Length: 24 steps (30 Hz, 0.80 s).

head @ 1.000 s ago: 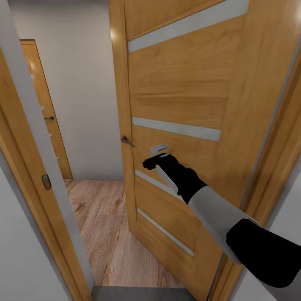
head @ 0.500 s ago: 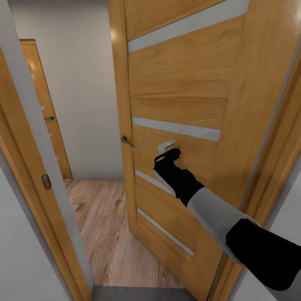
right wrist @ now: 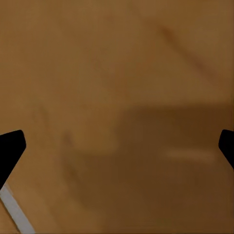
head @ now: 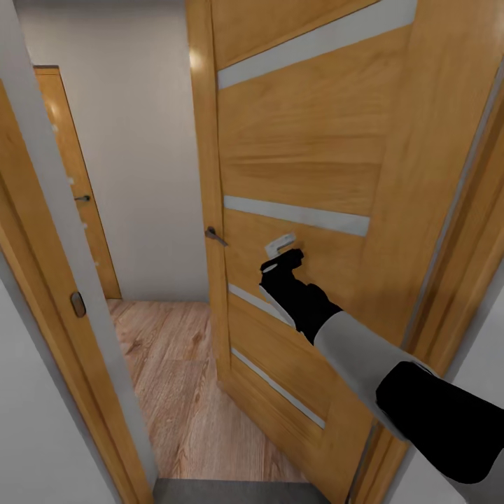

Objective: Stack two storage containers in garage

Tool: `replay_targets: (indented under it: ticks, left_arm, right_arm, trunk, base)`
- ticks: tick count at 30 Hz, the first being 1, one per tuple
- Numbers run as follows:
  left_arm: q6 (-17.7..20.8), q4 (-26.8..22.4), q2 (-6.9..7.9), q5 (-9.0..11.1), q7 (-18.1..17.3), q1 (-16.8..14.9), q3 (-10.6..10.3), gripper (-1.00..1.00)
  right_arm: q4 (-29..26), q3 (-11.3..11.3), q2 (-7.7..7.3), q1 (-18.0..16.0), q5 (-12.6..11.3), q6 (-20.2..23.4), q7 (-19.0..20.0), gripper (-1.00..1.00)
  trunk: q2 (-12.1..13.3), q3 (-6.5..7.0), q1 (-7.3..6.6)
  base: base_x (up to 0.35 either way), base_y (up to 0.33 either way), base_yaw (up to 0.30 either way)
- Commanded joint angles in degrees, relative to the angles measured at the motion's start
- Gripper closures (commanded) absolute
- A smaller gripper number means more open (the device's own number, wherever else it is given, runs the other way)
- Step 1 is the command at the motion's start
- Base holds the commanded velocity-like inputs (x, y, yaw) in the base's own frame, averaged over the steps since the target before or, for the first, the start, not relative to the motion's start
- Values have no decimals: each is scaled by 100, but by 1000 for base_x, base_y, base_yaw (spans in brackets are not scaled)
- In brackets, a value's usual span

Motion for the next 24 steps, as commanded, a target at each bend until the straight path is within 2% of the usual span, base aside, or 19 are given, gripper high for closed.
replay_targets:
  ticks: [1, 4, 8, 17, 24]
  left_arm:
    - [-3, -3, 0, -4, 1, -1, 2, -100]
    - [-3, -3, 0, -4, 1, -1, 1, -100]
    - [-3, -3, 0, -4, 1, -1, 6, -100]
    - [-3, -3, 0, -4, 1, -1, 8, -100]
    - [-3, -3, 0, -4, 1, -1, 8, -100]
  right_arm:
    - [427, 18, 0, -87, -46, -42, -2, -100]
    - [1174, 9, 0, -432, -68, -445, 277, -100]
    - [1532, -6, 0, -583, -71, -618, 423, -100]
    - [1619, -32, 0, -705, -67, -651, 452, -100]
    - [1397, -33, 0, -710, -54, -601, 453, -100]
  trunk:
    - [-2, -7, 0]
    - [-2, -7, 0]
    - [-2, -7, 0]
    - [-2, -7, 0]
    - [-2, -7, 0]
  base:
    - [0, 0, 0]
    - [0, 0, 0]
    - [0, 0, 0]
    - [0, 0, 0]
    - [0, 0, 0]
